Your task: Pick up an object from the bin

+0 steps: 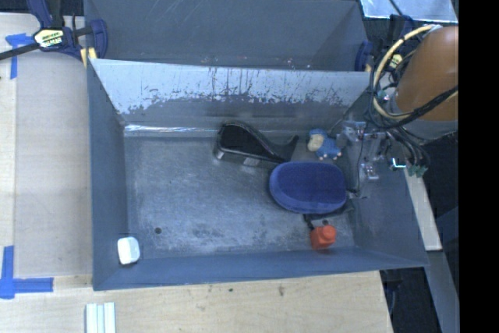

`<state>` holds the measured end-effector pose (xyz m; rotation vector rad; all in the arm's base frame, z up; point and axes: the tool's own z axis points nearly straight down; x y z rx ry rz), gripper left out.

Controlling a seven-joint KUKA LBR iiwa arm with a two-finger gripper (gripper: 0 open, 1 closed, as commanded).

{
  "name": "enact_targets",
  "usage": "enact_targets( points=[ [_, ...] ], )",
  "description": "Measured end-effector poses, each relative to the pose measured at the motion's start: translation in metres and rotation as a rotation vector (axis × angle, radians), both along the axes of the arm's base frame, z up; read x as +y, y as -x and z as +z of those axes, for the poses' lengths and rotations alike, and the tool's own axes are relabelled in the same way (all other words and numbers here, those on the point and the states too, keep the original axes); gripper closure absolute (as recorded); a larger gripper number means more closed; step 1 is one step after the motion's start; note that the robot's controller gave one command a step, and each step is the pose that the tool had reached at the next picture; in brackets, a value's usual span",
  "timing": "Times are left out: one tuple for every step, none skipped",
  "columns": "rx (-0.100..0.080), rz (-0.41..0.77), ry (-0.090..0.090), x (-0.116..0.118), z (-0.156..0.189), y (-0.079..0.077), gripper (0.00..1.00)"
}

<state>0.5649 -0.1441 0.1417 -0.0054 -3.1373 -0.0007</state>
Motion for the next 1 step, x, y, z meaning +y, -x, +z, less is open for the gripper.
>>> enact_targets(
  points=[
    [-0.006,0.167,0.003,0.0730,-0.0716,0.0234,0.00]
  ],
)
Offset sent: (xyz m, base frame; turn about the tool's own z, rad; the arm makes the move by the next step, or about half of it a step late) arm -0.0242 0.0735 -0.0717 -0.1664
